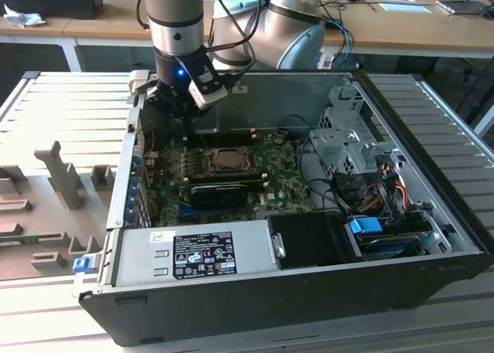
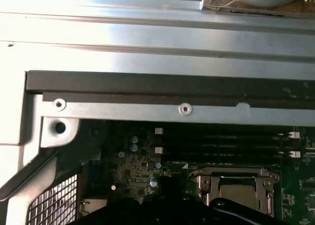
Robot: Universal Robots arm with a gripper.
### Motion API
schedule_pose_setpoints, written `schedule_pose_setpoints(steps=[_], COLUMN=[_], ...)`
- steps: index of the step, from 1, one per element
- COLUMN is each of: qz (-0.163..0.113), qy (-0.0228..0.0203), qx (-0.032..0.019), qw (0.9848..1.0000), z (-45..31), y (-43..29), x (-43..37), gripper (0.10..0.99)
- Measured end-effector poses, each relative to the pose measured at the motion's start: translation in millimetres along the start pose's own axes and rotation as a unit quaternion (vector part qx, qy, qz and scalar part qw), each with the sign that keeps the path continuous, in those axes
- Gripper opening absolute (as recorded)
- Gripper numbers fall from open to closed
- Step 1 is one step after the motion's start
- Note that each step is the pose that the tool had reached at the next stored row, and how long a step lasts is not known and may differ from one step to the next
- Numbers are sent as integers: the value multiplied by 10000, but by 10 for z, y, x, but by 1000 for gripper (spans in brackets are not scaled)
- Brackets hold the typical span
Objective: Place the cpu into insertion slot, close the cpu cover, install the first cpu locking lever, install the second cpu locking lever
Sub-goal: 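Install the first cpu locking lever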
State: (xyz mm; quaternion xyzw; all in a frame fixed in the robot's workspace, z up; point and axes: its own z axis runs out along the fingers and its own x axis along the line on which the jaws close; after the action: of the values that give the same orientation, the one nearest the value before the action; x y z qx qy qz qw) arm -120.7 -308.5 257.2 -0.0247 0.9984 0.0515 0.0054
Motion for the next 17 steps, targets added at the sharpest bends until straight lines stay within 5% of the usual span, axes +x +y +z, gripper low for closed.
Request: schedule_pose_setpoints(steps=[5, 12, 17], qz=[0, 14, 26], qy=[0, -2, -3], qx=[0, 1, 1], qw=[10000, 10000, 10000], z=[8, 15, 35], y=[15, 10, -1], x=[-152, -259, -438], gripper=[102, 102, 102])
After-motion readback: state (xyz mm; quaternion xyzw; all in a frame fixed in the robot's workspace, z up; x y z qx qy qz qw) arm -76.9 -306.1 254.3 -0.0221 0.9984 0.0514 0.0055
